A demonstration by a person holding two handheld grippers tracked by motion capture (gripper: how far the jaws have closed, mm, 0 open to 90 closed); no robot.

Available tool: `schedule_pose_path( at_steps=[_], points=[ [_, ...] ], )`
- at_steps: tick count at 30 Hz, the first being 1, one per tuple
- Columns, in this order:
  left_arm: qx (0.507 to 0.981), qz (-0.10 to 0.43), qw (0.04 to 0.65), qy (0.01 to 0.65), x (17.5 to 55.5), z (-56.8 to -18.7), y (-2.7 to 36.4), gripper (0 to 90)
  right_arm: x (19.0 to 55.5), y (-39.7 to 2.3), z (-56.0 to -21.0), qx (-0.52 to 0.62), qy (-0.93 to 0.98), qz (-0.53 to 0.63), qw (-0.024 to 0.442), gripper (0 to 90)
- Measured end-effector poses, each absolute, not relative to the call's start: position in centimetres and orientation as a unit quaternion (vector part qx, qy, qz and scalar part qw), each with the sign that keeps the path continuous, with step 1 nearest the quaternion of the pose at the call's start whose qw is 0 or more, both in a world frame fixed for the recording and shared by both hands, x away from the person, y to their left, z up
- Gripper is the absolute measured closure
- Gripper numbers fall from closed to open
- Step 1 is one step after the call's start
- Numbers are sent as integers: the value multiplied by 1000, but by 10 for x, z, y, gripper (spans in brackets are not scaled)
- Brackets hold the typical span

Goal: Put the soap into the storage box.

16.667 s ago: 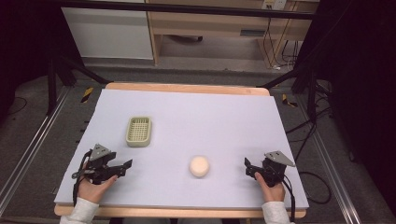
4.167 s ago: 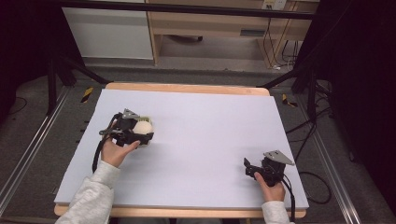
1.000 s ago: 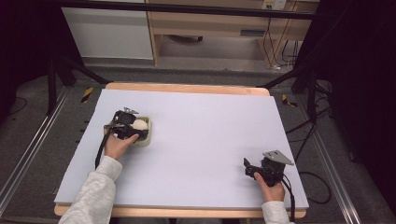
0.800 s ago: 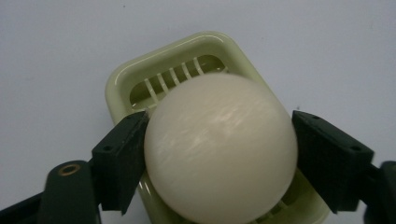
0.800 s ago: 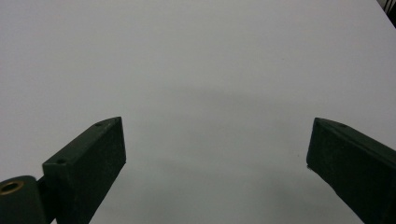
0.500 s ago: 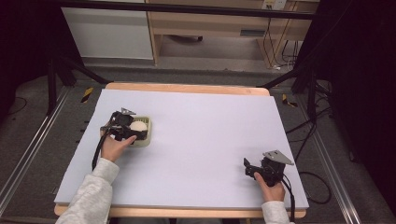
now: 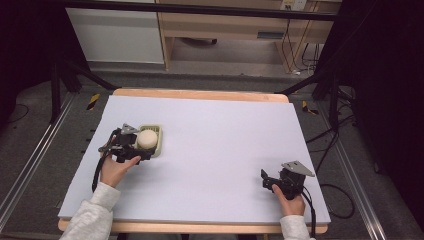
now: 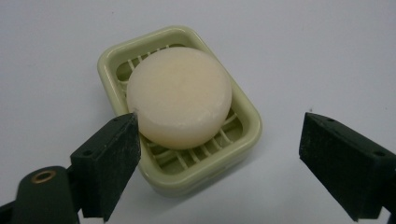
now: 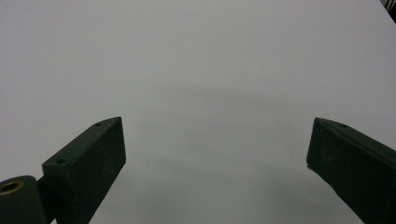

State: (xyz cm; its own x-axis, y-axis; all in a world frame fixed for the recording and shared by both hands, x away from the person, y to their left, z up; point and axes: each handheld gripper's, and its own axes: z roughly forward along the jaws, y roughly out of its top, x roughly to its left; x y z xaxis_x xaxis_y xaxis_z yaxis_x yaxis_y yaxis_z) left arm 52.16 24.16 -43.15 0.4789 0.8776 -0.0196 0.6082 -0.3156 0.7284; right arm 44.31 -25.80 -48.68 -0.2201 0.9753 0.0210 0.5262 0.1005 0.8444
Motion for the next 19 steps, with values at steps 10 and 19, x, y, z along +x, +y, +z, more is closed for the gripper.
schedule_pose_path(
  at_steps=[10,19],
  points=[
    [784,205,354,467,488,-438,257,114,442,-258,-486,549,681,384,294,49],
    [767,208,363,486,462,-454,279,124,443,-258,-486,548,682,385,293,48]
  ],
)
